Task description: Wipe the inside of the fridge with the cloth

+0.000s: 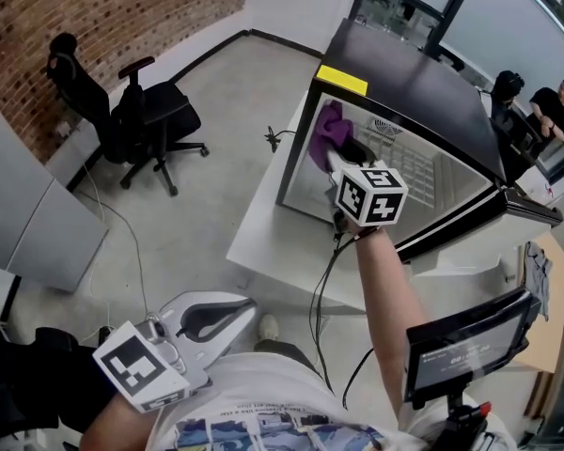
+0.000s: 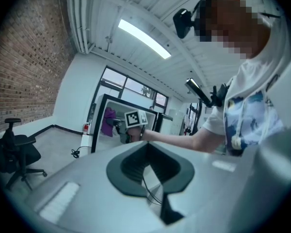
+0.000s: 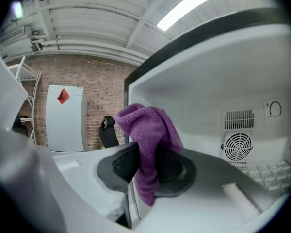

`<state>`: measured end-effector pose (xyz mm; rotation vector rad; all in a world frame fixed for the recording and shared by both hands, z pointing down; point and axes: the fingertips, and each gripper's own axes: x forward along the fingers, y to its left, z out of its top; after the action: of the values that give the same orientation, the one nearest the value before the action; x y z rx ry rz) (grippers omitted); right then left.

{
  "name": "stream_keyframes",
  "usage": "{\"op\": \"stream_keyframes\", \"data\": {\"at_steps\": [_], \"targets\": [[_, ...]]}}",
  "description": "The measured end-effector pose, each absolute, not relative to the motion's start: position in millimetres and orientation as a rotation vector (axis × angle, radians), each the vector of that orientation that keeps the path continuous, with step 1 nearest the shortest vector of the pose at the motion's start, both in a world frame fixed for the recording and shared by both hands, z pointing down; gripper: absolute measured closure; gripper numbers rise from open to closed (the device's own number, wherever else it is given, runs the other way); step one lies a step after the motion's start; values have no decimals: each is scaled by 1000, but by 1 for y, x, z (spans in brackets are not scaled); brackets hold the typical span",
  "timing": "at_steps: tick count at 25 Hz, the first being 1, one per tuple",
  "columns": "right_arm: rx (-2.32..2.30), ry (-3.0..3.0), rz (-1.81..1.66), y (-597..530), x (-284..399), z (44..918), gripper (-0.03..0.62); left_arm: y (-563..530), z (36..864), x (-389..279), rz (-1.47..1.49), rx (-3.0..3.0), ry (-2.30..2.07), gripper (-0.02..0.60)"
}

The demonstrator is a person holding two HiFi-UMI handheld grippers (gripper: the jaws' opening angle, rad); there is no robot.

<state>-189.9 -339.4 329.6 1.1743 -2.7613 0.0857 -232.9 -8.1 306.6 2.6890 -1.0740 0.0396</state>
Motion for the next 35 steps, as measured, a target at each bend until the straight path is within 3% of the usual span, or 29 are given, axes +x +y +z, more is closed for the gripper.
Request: {"op": "stream_keyframes", "data": {"at_steps": [8,25,35], "targets": [[1239,-2758,99,-295,-176,324,516,16,310,-234,39,2694,-1001,575],[1954,-2309,25,-260,52,306,516,8,313,-168,47,2804,-622,575],[2189,-2101,31,-301,96,310,516,-22,313,-166,61,2799,-648,575]]}}
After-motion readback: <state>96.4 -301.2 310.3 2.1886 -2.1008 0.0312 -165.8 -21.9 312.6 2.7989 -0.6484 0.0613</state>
